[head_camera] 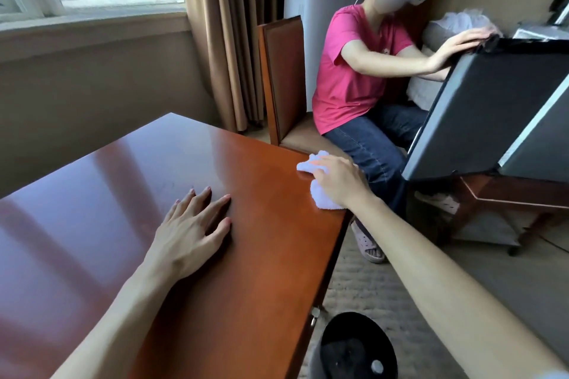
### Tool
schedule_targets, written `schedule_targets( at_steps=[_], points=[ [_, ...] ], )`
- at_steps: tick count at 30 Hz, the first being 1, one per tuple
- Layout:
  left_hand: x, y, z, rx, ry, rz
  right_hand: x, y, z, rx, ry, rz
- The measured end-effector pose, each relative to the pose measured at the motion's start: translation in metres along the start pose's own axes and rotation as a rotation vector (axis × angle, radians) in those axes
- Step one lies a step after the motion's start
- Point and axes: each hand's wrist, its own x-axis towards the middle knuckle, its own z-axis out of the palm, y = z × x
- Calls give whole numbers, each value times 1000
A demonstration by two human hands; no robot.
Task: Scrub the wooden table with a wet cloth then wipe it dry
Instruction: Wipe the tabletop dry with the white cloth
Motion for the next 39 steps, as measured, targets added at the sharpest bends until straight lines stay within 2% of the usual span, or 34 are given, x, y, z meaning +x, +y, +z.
schedule_targets(
  at_steps=[2,3,5,7,11,14,19,23,26,29,32,39],
  points=[
    [0,0,0,-5,14,-9,28,-4,11,-135,57,141],
    [1,1,0,-5,19,-13,37,-15,20,-156,58,119],
    [2,1,1,-10,31,-16,48,-39,38,-105,38,-45],
    [1,1,1,-30,40,-27,69,-51,43,-42,-37,-117],
    [0,2,-2,-55,46,-40,128,-58,54,-104,-148,11],
    [1,3,-4,-39,25,-46,135,-62,58,-134,-107,18],
    [0,2,-5,-42,16,-60,66,-62,46,-122,-53,-95],
    [1,6,-6,-26,-3,-57,-26,-76,34,-91,-110,-219],
    [-2,9,-7,-25,-4,-56,-99,-90,27,-73,-83,-337],
    [-5,10,-7,-20,-4,-57,-123,-94,22,3,-89,-387],
    [-3,10,-7,-6,0,-51,-85,-93,17,31,-156,-349],
    [2,3,-1,-32,50,-58,73,-107,56,-9,-132,-231]
  ],
)
